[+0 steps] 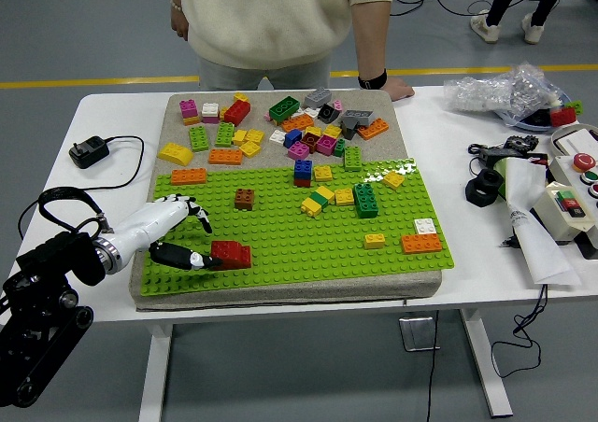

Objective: Pick up the brick,pile it on top of brick,press brick,pick up the brick,pile it on top of brick,press brick

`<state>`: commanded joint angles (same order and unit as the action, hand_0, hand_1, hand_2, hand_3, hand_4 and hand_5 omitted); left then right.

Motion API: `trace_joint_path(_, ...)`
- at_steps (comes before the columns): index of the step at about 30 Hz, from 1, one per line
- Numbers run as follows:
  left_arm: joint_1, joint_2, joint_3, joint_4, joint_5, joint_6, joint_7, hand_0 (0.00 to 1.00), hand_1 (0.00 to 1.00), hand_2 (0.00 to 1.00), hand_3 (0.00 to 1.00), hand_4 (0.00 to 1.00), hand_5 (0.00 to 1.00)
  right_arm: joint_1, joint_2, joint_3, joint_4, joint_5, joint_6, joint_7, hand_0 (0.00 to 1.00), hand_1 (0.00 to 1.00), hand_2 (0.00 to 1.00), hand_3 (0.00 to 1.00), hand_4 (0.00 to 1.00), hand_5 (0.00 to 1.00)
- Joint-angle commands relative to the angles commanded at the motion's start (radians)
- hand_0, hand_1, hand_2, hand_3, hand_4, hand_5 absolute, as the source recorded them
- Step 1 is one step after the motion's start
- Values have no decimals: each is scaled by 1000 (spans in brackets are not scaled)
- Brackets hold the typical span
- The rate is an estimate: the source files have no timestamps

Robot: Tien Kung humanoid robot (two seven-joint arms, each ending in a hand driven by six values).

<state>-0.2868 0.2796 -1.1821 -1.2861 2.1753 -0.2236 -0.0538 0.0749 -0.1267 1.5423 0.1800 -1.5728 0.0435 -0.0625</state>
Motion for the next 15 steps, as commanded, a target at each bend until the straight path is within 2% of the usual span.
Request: trace_joint_path(15, 32, 8, -3, -42, -1, -21, 6, 998, 961, 828, 599, 998, 557, -1, -1, 1, 0, 2, 0, 0, 762, 677, 721, 743, 998, 687)
